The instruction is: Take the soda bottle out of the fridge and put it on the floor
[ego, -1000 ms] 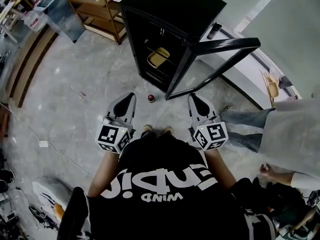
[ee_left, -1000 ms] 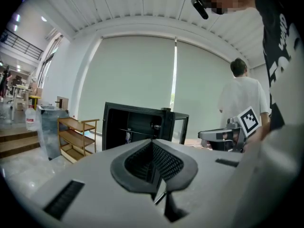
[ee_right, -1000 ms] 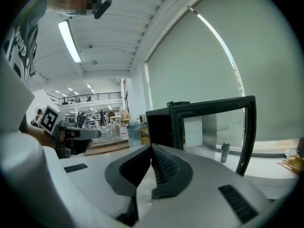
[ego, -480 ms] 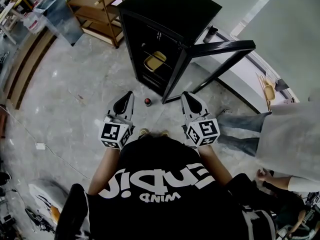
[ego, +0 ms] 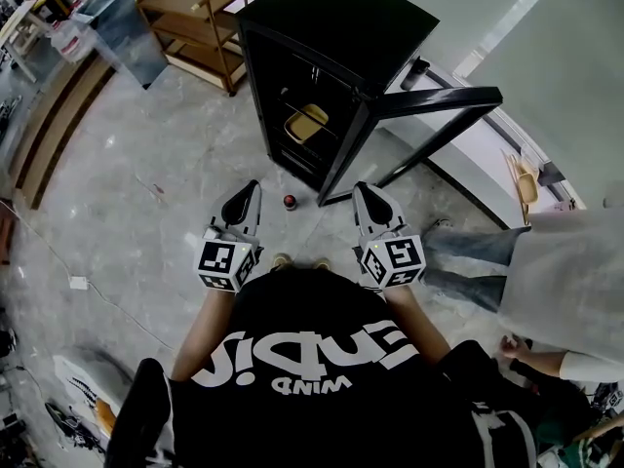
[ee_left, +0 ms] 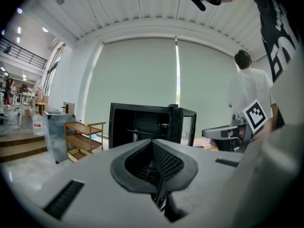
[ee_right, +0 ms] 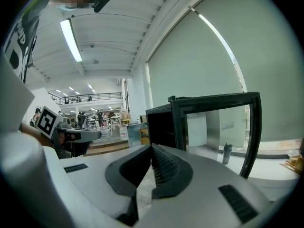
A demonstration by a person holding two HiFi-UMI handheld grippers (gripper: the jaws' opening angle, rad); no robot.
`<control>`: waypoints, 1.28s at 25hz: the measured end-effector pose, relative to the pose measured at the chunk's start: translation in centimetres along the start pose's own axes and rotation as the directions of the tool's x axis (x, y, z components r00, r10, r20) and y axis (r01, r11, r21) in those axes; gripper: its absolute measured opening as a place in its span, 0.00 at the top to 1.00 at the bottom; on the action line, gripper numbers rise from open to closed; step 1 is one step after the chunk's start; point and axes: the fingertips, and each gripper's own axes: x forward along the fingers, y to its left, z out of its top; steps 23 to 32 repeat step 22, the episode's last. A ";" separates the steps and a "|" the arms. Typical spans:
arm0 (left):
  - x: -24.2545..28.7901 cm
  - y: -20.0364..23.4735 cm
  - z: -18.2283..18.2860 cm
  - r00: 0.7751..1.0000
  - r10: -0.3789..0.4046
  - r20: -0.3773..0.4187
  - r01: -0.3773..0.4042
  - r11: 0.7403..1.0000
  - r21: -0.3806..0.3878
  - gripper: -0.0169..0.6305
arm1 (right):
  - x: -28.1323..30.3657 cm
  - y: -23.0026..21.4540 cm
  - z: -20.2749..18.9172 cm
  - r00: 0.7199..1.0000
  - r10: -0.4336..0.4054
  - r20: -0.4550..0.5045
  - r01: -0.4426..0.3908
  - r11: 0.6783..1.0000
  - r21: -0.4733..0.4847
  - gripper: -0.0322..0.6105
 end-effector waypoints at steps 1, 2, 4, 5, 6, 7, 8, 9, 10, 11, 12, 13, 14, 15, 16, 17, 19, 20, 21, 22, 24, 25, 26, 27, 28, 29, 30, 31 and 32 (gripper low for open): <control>0.0 0.1 -0.1 1.000 0.004 0.000 -0.004 1.000 -0.002 0.96 | 0.1 0.0 0.0 1.000 0.000 0.002 0.000 1.000 0.003 0.92; 0.0 0.2 -0.1 1.000 0.006 0.000 -0.006 1.000 -0.004 0.96 | 0.1 0.0 0.0 1.000 0.001 0.003 -0.001 1.000 0.005 0.92; 0.2 0.2 -0.2 1.000 0.007 0.000 -0.007 1.000 -0.007 0.96 | 0.2 -0.1 0.0 1.000 0.001 0.004 -0.001 1.000 0.007 0.92; 0.3 0.1 -0.2 1.000 0.007 0.000 -0.007 1.000 -0.008 0.96 | 0.2 -0.2 0.0 1.000 0.000 0.005 0.000 1.000 0.007 0.92; 0.4 0.1 -0.2 1.000 0.005 0.000 -0.005 1.000 -0.009 0.96 | 0.2 -0.2 0.1 1.000 -0.003 0.005 0.003 1.000 0.008 0.92; 0.4 0.0 -0.1 1.000 0.004 0.001 -0.004 1.000 -0.010 0.96 | 0.2 -0.3 0.1 1.000 -0.005 0.006 0.005 1.000 0.009 0.92; 0.4 0.0 -0.1 1.000 0.003 0.000 -0.003 1.000 -0.011 0.96 | 0.2 -0.3 0.2 1.000 -0.009 0.006 0.008 1.000 0.009 0.92; 0.4 0.0 -0.1 1.000 0.002 0.000 -0.002 1.000 -0.011 0.96 | 0.2 -0.4 0.2 1.000 -0.011 0.005 0.011 1.000 0.010 0.92; 0.4 -0.1 -0.1 1.000 0.001 -0.001 -0.001 1.000 -0.012 0.96 | 0.1 -0.4 0.2 1.000 -0.014 0.004 0.014 1.000 0.010 0.92; 0.4 -0.1 -0.1 1.000 0.000 -0.002 0.000 1.000 -0.013 0.96 | 0.2 -0.5 0.2 1.000 -0.016 0.003 0.016 1.000 0.010 0.92; 0.5 -0.1 -0.2 1.000 0.000 -0.003 0.000 1.000 -0.015 0.96 | 0.2 -0.6 0.2 1.000 -0.018 0.001 0.018 1.000 0.011 0.92; 0.5 0.0 -0.2 1.000 0.000 -0.004 0.000 1.000 -0.016 0.96 | 0.2 -0.6 0.1 1.000 -0.019 -0.001 0.019 1.000 0.012 0.92; 0.5 0.0 -0.3 1.000 -0.001 -0.006 0.000 1.000 -0.018 0.96 | 0.3 -0.7 0.0 1.000 -0.019 -0.003 0.019 1.000 0.014 0.92; 0.6 0.1 -0.4 1.000 -0.002 -0.008 0.002 1.000 -0.019 0.96 | 0.4 -0.8 -0.1 1.000 -0.020 -0.005 0.020 1.000 0.016 0.92; 0.6 0.1 -0.5 1.000 -0.003 -0.010 0.002 1.000 -0.021 0.96 | 0.4 -0.8 -0.2 1.000 -0.020 -0.007 0.020 1.000 0.018 0.92; 0.6 0.1 -0.6 1.000 -0.003 -0.013 0.002 1.000 -0.022 0.96 | 0.5 -0.9 -0.3 1.000 -0.020 -0.009 0.020 1.000 0.018 0.92; 0.7 0.2 -0.8 1.000 -0.001 -0.014 0.000 1.000 -0.024 0.96 | 0.5 -0.9 -0.5 1.000 -0.019 -0.012 0.020 1.000 0.018 0.92; 0.7 0.2 -0.9 1.000 0.000 -0.014 -0.001 1.000 -0.025 0.96 | 0.5 -0.9 -0.5 1.000 -0.019 -0.013 0.020 1.000 0.018 0.92; 0.7 0.3 -0.9 1.000 0.001 -0.014 -0.002 1.000 -0.025 0.96 | 0.5 -0.9 -0.6 1.000 -0.020 -0.014 0.020 1.000 0.018 0.92; 0.7 0.3 -1.0 1.000 0.002 -0.014 -0.002 1.000 -0.025 0.96 | 0.5 -0.9 -0.6 1.000 -0.020 -0.014 0.020 1.000 0.018 0.92; 0.7 0.3 -1.0 1.000 0.002 -0.014 -0.002 1.000 -0.025 0.96 | 0.5 -0.9 -0.6 1.000 -0.020 -0.014 0.020 1.000 0.018 0.92; 0.7 0.3 -1.0 1.000 0.002 -0.014 -0.002 1.000 -0.025 0.96 | 0.5 -0.9 -0.6 1.000 -0.020 -0.014 0.020 1.000 0.018 0.92; 0.7 0.3 -1.0 1.000 0.002 -0.014 -0.002 1.000 -0.025 0.96 | 0.5 -0.9 -0.6 1.000 -0.020 -0.014 0.020 1.000 0.018 0.92; 0.7 0.3 -1.0 1.000 0.002 -0.014 -0.002 1.000 -0.025 0.96 | 0.5 -0.9 -0.6 1.000 -0.020 -0.014 0.020 1.000 0.018 0.92; 0.7 0.3 -1.0 1.000 0.002 -0.014 -0.002 1.000 -0.025 0.96 | 0.5 -0.9 -0.6 1.000 -0.020 -0.014 0.020 1.000 0.018 0.92; 0.7 0.3 -1.0 1.000 0.002 -0.014 -0.002 1.000 -0.025 0.96 | 0.5 -0.9 -0.6 1.000 -0.020 -0.014 0.020 1.000 0.018 0.92; 0.7 0.3 -1.0 1.000 0.002 -0.014 -0.002 1.000 -0.025 0.96 | 0.5 -0.9 -0.6 1.000 -0.020 -0.014 0.020 1.000 0.018 0.92; 0.7 0.3 -1.0 1.000 0.002 -0.014 -0.002 1.000 -0.025 0.96 | 0.5 -0.9 -0.6 1.000 -0.020 -0.014 0.020 1.000 0.018 0.92; 0.7 0.3 -1.0 1.000 0.002 -0.014 -0.002 1.000 -0.025 0.96 | 0.5 -0.9 -0.6 1.000 -0.020 -0.014 0.020 1.000 0.018 0.92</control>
